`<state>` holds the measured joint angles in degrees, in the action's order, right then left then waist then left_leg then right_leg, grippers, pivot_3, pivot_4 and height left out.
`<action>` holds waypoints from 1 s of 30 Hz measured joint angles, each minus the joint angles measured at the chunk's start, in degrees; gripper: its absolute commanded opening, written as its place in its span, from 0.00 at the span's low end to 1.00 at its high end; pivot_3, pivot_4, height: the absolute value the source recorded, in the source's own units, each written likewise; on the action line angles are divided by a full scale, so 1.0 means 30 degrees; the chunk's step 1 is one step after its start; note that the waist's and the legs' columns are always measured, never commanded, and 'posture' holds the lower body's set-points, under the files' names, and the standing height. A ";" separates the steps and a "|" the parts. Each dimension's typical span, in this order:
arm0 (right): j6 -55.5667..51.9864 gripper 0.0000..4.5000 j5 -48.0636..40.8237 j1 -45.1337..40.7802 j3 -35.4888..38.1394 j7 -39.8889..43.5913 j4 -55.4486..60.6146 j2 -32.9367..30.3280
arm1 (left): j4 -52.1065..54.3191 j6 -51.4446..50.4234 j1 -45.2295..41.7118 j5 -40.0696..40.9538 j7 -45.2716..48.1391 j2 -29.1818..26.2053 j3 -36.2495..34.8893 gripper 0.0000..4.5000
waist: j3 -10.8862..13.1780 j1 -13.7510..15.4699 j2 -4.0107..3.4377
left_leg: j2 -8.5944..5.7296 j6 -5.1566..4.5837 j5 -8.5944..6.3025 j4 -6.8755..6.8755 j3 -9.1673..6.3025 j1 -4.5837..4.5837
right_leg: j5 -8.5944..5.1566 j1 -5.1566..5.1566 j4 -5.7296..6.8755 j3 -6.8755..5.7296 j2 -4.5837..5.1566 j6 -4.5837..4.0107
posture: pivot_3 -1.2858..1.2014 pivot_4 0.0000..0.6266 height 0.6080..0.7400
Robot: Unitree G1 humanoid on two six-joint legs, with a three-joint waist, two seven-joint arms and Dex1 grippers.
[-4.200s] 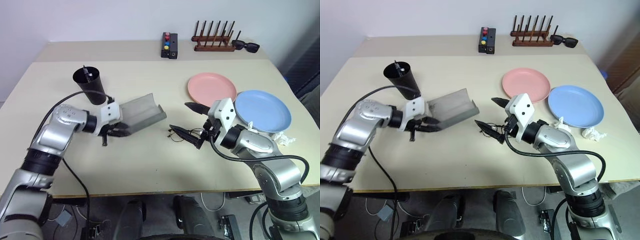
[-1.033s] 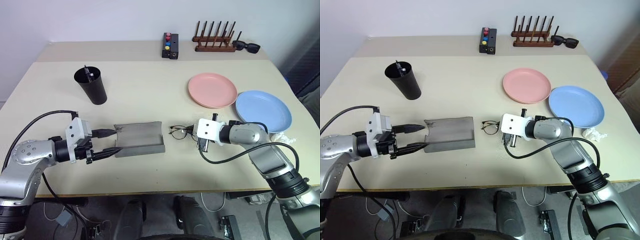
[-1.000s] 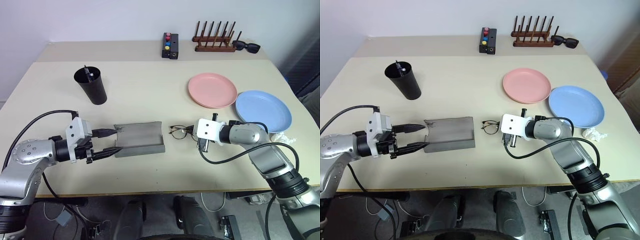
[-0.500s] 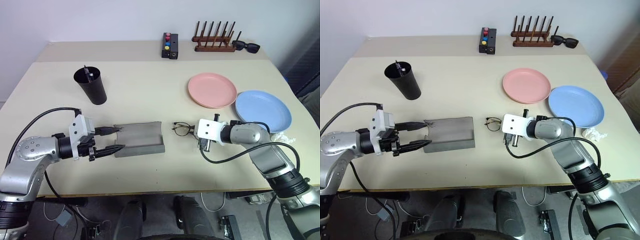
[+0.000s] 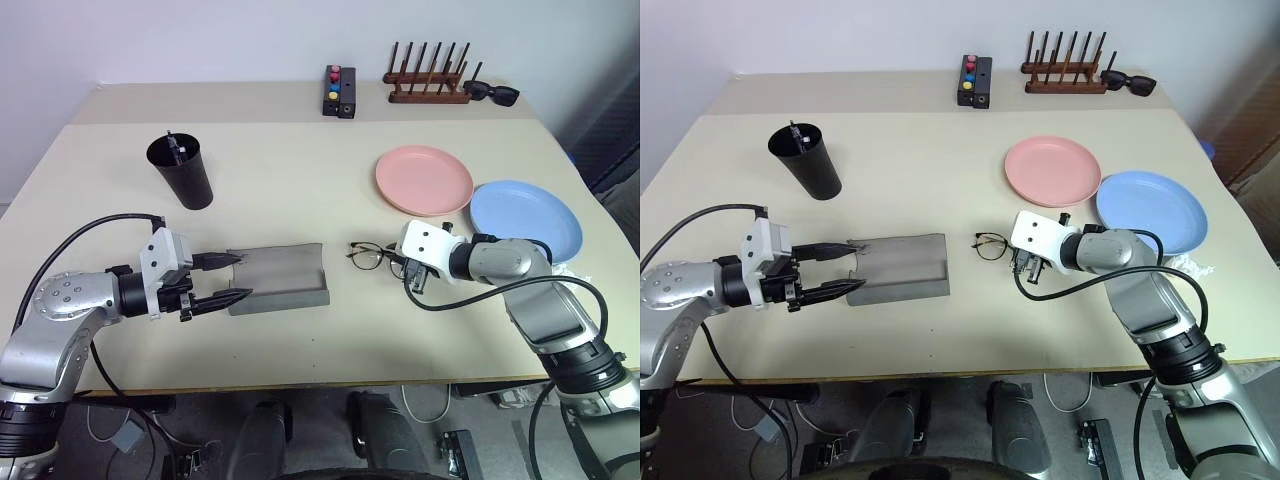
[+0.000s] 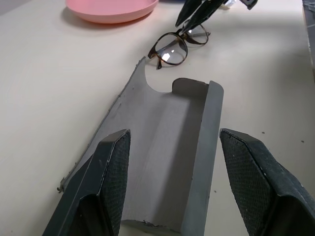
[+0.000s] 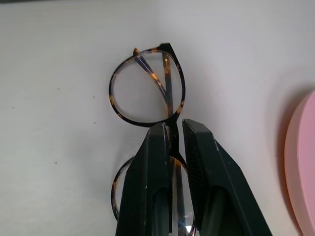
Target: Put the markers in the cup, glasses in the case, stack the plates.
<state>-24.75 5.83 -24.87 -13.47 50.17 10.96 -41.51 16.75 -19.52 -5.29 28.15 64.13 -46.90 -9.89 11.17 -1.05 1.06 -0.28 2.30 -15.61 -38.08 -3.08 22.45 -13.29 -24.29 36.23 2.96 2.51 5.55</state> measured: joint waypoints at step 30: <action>-0.0215 0.05 0.0757 -0.0656 -0.0584 0.0027 -0.0463 -0.0053 | -0.1566 0.1754 0.0874 -0.0137 -0.0280 0.0053 -0.0202 0.65 | 0.0000 -0.0004 -0.0001 | 0.0001 0.0000 0.0000 0.0000 -0.0001 -0.0001 | 0.0000 -0.0001 0.0000 0.0000 0.0000 -0.0001 | 0.52 0.24 0.96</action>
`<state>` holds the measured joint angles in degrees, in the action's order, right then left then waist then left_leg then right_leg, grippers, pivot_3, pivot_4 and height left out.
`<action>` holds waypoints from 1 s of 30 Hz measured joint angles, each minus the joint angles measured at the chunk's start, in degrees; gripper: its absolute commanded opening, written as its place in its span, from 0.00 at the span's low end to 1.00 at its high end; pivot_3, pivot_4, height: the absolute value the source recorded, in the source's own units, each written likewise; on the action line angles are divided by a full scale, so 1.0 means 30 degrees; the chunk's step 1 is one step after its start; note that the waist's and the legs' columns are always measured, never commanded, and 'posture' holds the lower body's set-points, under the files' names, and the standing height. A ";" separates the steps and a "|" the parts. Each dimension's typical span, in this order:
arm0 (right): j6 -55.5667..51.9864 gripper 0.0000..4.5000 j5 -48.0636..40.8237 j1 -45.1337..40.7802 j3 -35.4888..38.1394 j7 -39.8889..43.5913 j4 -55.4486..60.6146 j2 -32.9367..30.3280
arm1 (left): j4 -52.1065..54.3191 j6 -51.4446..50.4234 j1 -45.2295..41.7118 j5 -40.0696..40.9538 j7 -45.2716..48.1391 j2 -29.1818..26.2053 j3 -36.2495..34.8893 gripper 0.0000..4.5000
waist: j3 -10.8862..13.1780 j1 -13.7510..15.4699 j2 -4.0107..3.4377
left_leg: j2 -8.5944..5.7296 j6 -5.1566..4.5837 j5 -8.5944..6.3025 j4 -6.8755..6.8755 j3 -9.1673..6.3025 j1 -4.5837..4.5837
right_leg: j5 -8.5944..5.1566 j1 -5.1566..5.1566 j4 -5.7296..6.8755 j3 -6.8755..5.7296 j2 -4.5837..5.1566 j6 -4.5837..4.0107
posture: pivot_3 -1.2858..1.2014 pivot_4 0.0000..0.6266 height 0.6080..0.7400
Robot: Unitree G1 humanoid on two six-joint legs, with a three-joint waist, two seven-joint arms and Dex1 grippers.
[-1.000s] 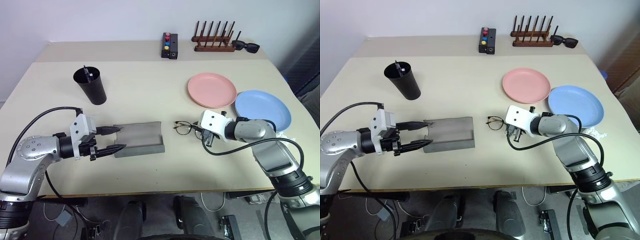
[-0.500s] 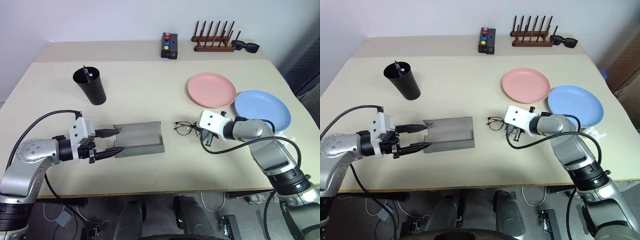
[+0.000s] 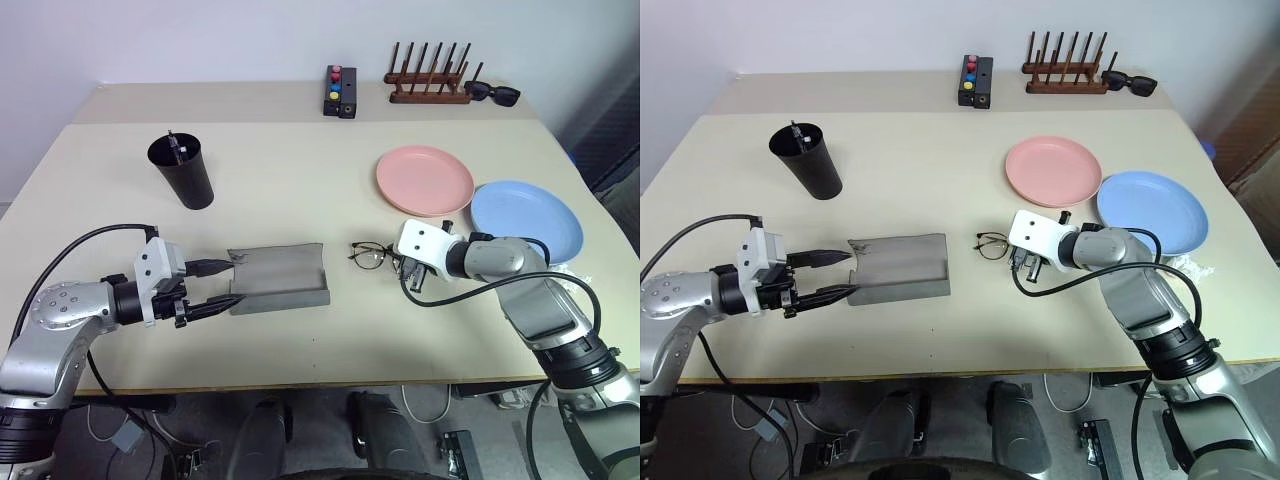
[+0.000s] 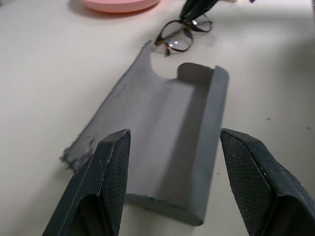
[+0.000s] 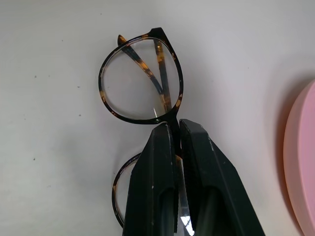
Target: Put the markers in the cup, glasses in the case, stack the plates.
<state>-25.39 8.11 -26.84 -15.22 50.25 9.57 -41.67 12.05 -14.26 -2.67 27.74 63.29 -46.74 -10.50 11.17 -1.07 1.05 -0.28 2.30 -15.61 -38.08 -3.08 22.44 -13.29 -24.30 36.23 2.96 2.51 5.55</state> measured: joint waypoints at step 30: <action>-0.0583 0.05 0.0525 -0.0070 -0.0108 0.0119 0.0374 -0.0173 | -0.0146 0.0158 -0.0710 -0.0331 -0.0779 0.0294 -0.0099 0.65 | 0.0001 0.0007 -0.0002 | 0.0001 0.0000 0.0000 0.0002 0.0001 0.0002 | 0.0001 -0.0003 -0.0001 -0.0001 -0.0001 0.0001 | 0.52 0.24 0.96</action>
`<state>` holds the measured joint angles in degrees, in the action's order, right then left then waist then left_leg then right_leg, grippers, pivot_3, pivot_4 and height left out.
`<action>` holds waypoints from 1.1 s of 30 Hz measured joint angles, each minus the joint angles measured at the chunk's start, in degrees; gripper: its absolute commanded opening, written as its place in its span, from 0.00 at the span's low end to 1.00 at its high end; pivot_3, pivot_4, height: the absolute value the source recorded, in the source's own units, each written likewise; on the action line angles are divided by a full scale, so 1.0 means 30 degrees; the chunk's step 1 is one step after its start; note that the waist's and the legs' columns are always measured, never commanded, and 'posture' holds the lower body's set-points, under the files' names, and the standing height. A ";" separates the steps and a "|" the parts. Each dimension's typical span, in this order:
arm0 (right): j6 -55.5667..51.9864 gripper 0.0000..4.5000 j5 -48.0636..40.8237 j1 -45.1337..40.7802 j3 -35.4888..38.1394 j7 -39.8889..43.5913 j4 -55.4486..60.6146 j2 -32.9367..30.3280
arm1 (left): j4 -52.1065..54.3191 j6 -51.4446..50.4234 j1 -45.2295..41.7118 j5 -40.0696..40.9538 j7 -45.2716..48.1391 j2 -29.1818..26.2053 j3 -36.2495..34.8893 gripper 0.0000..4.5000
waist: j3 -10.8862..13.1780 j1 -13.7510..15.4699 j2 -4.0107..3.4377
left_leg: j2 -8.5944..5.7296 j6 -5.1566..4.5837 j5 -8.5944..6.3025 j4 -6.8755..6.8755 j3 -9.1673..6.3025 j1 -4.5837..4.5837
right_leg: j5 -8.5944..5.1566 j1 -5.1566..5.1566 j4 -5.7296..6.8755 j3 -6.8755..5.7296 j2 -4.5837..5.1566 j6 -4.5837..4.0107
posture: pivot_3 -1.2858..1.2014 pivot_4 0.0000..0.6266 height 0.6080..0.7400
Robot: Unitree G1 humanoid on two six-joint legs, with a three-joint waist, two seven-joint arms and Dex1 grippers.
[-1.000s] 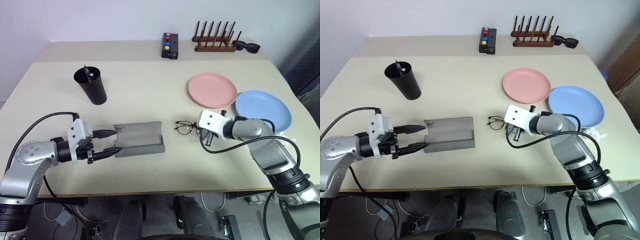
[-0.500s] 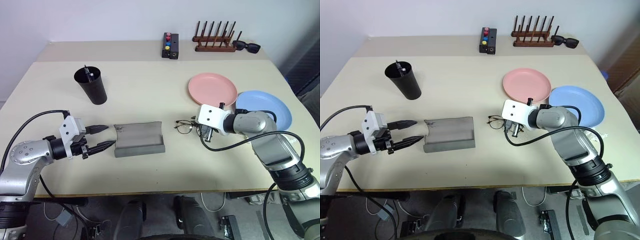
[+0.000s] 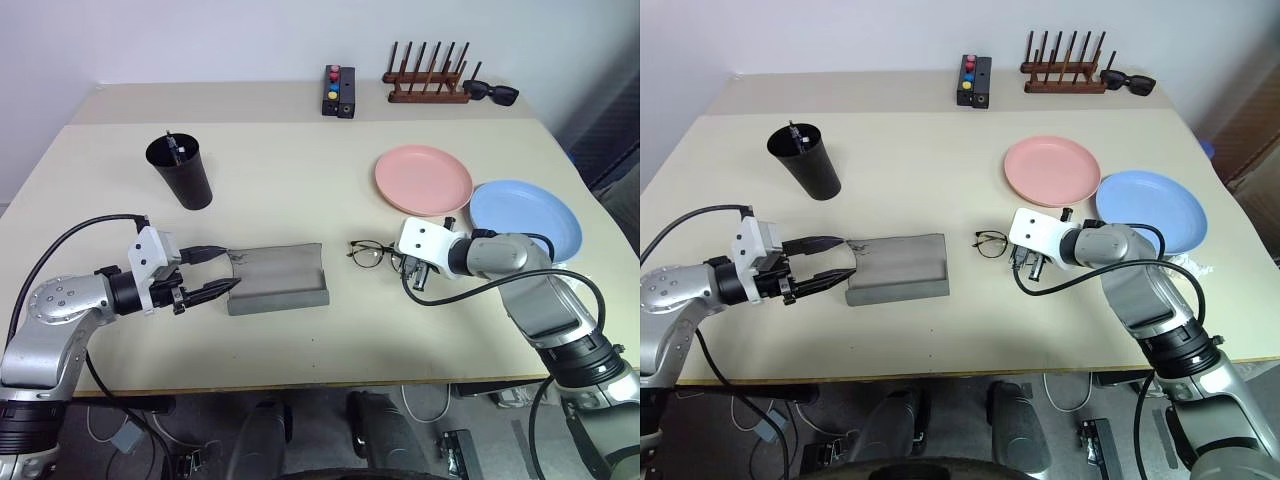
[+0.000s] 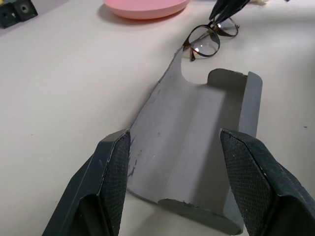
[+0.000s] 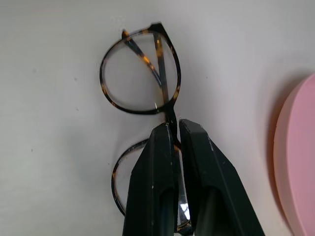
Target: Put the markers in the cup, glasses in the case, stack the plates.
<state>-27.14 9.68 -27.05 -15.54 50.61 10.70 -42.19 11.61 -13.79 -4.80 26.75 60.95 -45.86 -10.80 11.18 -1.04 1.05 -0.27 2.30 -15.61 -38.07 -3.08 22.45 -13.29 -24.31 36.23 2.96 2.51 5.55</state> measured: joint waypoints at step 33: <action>0.1274 0.05 0.0538 -0.0153 -0.0325 -0.0252 -0.1036 0.0287 | 0.0858 -0.1097 -0.0225 0.0025 -0.0719 0.0015 0.0171 0.65 | -0.0002 0.0010 0.0004 | -0.0002 0.0000 0.0000 -0.0001 0.0000 -0.0004 | 0.0001 0.0004 0.0000 0.0000 0.0001 0.0001 | 0.52 0.24 0.96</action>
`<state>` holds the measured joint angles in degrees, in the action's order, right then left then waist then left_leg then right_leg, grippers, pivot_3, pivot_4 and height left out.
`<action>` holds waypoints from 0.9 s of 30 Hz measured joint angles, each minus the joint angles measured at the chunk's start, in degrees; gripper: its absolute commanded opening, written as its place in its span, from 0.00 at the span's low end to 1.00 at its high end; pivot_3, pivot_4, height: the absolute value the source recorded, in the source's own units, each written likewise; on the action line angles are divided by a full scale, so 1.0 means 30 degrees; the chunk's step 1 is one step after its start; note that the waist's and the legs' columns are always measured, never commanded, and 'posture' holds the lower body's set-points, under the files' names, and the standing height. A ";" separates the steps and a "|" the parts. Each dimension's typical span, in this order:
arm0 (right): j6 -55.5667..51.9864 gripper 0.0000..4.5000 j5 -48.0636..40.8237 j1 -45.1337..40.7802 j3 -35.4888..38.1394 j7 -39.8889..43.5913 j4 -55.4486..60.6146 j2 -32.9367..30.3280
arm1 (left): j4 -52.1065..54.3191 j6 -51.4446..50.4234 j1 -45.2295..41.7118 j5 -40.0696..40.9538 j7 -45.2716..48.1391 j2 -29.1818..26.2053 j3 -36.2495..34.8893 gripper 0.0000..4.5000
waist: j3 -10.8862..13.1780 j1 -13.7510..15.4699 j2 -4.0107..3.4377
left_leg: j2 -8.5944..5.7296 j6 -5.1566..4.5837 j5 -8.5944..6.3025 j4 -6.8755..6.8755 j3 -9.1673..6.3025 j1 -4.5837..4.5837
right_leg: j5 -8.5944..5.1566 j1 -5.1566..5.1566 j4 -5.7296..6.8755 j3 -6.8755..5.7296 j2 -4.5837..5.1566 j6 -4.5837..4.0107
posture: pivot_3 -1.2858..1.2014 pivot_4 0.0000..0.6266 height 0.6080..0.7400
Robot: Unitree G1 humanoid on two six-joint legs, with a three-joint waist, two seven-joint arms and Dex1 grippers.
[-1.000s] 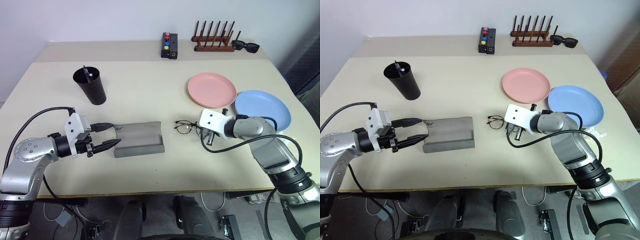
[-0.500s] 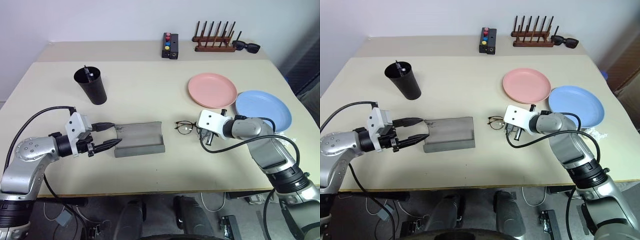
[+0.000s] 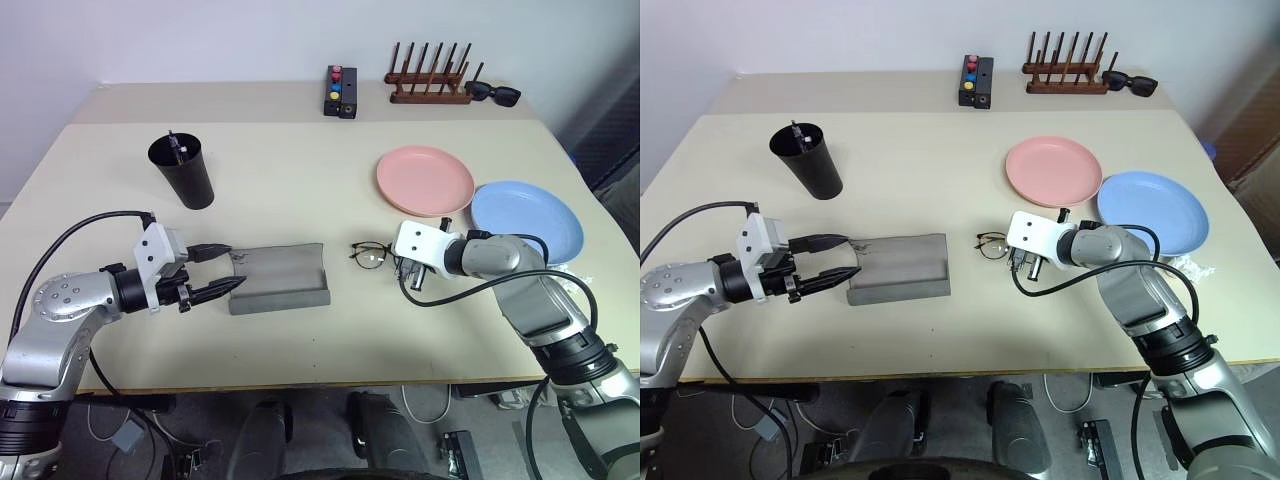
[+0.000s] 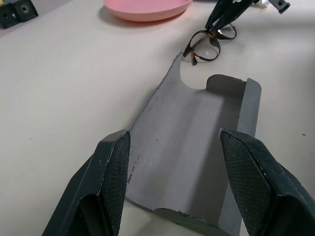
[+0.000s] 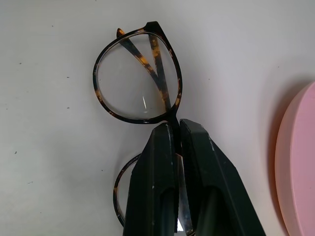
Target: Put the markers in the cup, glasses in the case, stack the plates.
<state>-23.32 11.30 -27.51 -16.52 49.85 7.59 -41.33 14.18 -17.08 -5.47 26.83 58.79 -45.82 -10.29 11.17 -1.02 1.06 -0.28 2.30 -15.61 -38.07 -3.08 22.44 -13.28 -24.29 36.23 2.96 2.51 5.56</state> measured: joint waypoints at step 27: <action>0.0434 0.05 0.0352 -0.0259 0.0390 0.0649 0.1852 -0.1236 | 0.0230 -0.0178 -0.0360 -0.0016 -0.0156 0.0067 0.0010 0.65 | 0.0001 -0.0002 -0.0001 | 0.0000 0.0000 0.0000 0.0001 -0.0001 0.0001 | 0.0000 -0.0001 0.0000 0.0000 -0.0001 0.0000 | 0.52 0.24 0.96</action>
<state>-22.02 12.35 -28.29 -15.35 51.80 13.14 -45.03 14.87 -17.61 -6.55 26.78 58.33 -45.62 -10.26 11.17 -1.02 1.05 -0.28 2.30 -15.61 -38.07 -3.08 22.44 -13.28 -24.30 36.23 2.96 2.51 5.56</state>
